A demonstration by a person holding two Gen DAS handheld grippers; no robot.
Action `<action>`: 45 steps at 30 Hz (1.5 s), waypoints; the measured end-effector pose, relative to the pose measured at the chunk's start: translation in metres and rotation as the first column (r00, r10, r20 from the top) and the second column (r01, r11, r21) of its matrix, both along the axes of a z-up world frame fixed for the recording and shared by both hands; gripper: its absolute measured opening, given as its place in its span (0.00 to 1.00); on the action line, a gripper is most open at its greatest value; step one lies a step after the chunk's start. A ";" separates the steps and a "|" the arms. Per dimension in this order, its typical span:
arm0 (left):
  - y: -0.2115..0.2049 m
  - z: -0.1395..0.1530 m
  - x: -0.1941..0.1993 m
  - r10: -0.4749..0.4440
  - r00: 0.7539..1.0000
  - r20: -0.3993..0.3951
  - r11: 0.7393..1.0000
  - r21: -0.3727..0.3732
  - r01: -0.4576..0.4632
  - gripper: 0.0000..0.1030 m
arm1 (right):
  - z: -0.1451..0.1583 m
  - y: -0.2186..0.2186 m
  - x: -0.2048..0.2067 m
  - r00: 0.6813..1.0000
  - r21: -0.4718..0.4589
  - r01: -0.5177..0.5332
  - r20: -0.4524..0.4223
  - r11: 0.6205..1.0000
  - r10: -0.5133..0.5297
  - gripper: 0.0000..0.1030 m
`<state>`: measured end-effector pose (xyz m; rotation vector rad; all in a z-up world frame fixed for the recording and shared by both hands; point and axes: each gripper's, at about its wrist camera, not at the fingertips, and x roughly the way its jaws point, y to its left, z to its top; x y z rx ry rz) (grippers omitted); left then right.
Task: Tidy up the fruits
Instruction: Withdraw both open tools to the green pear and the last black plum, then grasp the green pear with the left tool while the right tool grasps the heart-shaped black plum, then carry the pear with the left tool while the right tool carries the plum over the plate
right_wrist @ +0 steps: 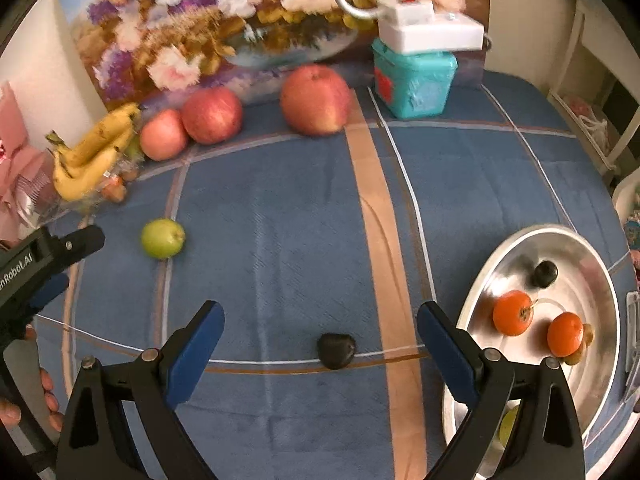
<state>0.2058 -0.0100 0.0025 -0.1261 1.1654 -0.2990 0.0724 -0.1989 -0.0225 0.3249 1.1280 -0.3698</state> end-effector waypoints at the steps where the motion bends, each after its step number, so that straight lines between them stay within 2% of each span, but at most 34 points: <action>1: -0.003 -0.006 0.003 0.000 1.000 -0.020 1.000 -0.010 0.000 1.00 | -0.005 0.001 0.001 1.000 0.000 -0.002 -0.019 1.000 0.002 0.94; 4: -0.013 -0.026 0.014 -0.009 0.997 -0.079 1.000 -0.004 0.009 1.00 | -0.018 0.002 0.004 0.998 0.010 -0.008 -0.066 1.000 0.009 0.94; 6: -0.021 -0.033 0.020 -0.027 0.996 -0.086 0.999 0.016 0.029 0.99 | -0.026 0.001 0.004 0.996 0.024 0.000 -0.085 1.000 0.002 0.91; 10: -0.037 -0.037 0.028 -0.079 0.996 -0.047 0.993 0.084 0.083 0.99 | -0.037 -0.001 0.004 0.993 0.042 0.014 -0.118 0.999 -0.009 0.70; 13: -0.044 -0.046 0.034 -0.112 0.993 -0.041 0.987 0.113 0.116 0.97 | -0.042 0.001 0.003 0.992 0.059 0.013 -0.126 0.998 -0.005 0.60; 19: -0.050 -0.051 0.037 -0.140 0.988 -0.063 0.984 0.101 0.146 0.79 | -0.044 -0.004 0.001 0.993 0.067 0.021 -0.119 0.998 -0.013 0.39; 21: -0.055 -0.050 0.038 -0.155 0.985 -0.070 0.983 0.092 0.161 0.59 | -0.044 -0.006 0.002 0.993 0.069 0.025 -0.118 0.997 -0.017 0.32; 23: -0.057 -0.048 0.038 -0.156 0.985 -0.079 0.984 0.071 0.162 0.52 | -0.043 -0.007 0.000 0.993 0.067 0.023 -0.115 0.997 -0.015 0.25; 27: -0.059 -0.045 0.033 -0.156 0.985 -0.072 0.983 0.088 0.163 0.52 | -0.041 -0.011 -0.003 0.995 0.081 0.023 -0.099 0.996 -0.015 0.23; 30: -0.057 -0.040 0.023 -0.134 0.988 -0.077 0.989 0.057 0.138 0.52 | -0.031 -0.013 -0.006 0.998 0.106 0.021 -0.068 0.994 -0.014 0.23; 36: -0.045 -0.027 -0.002 -0.058 0.994 -0.097 0.998 0.001 0.059 0.52 | -0.015 -0.002 -0.017 0.999 0.094 -0.010 -0.038 0.996 0.014 0.23; 41: -0.036 -0.015 -0.033 -0.003 0.992 -0.127 0.998 -0.070 -0.006 0.52 | -0.006 0.006 -0.032 0.999 0.073 -0.023 -0.033 0.997 0.026 0.23; 45: -0.036 -0.015 -0.046 0.023 0.992 -0.123 0.995 -0.097 -0.035 0.52 | -0.003 0.007 -0.047 0.998 0.058 -0.040 -0.035 0.998 0.042 0.23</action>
